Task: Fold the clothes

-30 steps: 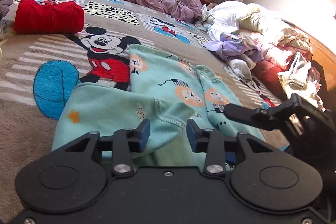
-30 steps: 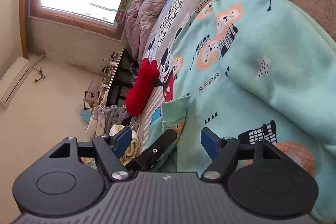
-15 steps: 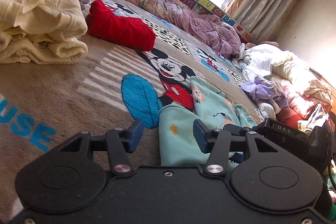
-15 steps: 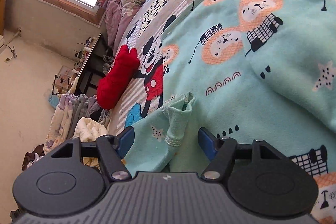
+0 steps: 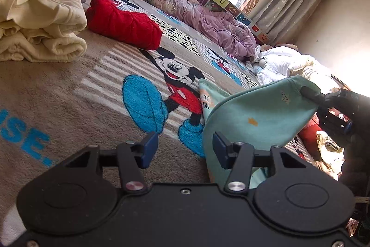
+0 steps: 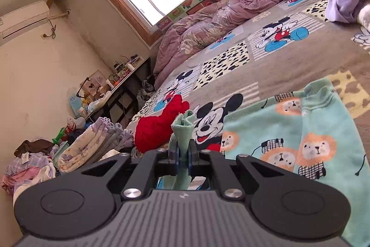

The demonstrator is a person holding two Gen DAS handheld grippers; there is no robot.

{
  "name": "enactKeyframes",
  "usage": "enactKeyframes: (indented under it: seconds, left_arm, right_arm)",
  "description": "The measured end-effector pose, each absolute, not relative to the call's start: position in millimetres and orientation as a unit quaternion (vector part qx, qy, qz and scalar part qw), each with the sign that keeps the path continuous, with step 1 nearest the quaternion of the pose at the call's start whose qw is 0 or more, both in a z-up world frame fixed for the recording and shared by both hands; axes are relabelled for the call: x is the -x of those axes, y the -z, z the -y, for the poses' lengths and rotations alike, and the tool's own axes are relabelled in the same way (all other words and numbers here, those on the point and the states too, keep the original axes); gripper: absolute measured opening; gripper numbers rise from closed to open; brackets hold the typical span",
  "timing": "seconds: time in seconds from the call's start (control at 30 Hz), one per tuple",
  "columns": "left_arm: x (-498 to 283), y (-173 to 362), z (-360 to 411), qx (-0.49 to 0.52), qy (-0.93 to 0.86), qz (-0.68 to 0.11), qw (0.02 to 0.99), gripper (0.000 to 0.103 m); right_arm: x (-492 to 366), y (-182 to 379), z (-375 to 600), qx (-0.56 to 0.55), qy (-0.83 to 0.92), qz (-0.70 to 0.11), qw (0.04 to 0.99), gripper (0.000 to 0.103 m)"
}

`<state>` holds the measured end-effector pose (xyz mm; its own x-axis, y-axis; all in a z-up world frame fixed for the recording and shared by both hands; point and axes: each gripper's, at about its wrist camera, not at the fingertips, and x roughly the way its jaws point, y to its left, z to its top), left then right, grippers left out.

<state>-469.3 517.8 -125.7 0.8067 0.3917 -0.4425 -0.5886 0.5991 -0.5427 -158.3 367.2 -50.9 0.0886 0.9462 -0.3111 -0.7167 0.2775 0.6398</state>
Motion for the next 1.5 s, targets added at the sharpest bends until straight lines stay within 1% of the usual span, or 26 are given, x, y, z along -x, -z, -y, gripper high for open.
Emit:
enactKeyframes:
  seconds: [0.1, 0.23, 0.57, 0.63, 0.67, 0.7, 1.0, 1.2, 1.27, 1.3, 1.37, 1.47, 1.5]
  left_arm:
    - [460.4, 123.5, -510.9, 0.341, -0.261, -0.148, 0.891, 0.051]
    - [445.5, 123.0, -497.2, 0.316, -0.244, -0.17, 0.901, 0.051]
    - [411.8, 124.7, -459.8, 0.249, -0.185, -0.197, 0.93, 0.051]
    - [406.2, 124.7, -452.8, 0.234, -0.172, -0.198, 0.936, 0.046]
    - [403.5, 124.6, -449.2, 0.226, -0.166, -0.199, 0.939, 0.037]
    - [401.0, 124.6, -446.2, 0.219, -0.162, -0.201, 0.941, 0.034]
    - [391.5, 127.5, -443.4, 0.212, -0.154, -0.212, 0.942, 0.034]
    - [384.3, 124.3, -431.9, 0.186, -0.134, -0.221, 0.948, 0.034]
    - [376.9, 128.7, -424.2, 0.165, -0.12, -0.248, 0.947, 0.034]
    - [371.6, 133.5, -419.1, 0.146, -0.116, -0.274, 0.943, 0.034]
    - [363.2, 145.2, -404.6, 0.086, -0.109, -0.315, 0.939, 0.034]
    - [360.5, 150.5, -397.5, 0.055, -0.111, -0.326, 0.937, 0.034]
    - [362.7, 148.5, -399.2, 0.06, -0.107, -0.322, 0.939, 0.034]
  right_arm:
    - [138.5, 31.9, -342.6, -0.176, -0.576, -0.332, 0.726, 0.009]
    - [112.0, 22.4, -312.0, -0.184, -0.558, -0.321, 0.743, 0.009]
    - [71.5, 34.9, -257.5, -0.205, -0.519, -0.321, 0.765, 0.009]
    - [66.9, 41.8, -246.7, -0.207, -0.51, -0.324, 0.769, 0.009]
    - [65.1, 46.0, -241.8, -0.207, -0.506, -0.327, 0.771, 0.009]
    - [63.3, 50.5, -236.9, -0.206, -0.5, -0.329, 0.774, 0.009]
    - [53.0, 94.4, -202.2, -0.189, -0.459, -0.351, 0.794, 0.009]
    - [55.8, 117.0, -187.4, -0.208, -0.459, -0.361, 0.785, 0.009]
    - [57.7, 120.4, -184.5, -0.213, -0.464, -0.359, 0.782, 0.009]
    - [58.7, 122.0, -183.1, -0.215, -0.466, -0.358, 0.78, 0.009]
    - [60.3, 123.3, -179.4, -0.221, -0.472, -0.354, 0.777, 0.009]
    - [64.0, 125.4, -173.4, -0.231, -0.482, -0.348, 0.77, 0.009]
    - [64.7, 126.6, -170.9, -0.234, -0.485, -0.346, 0.768, 0.009]
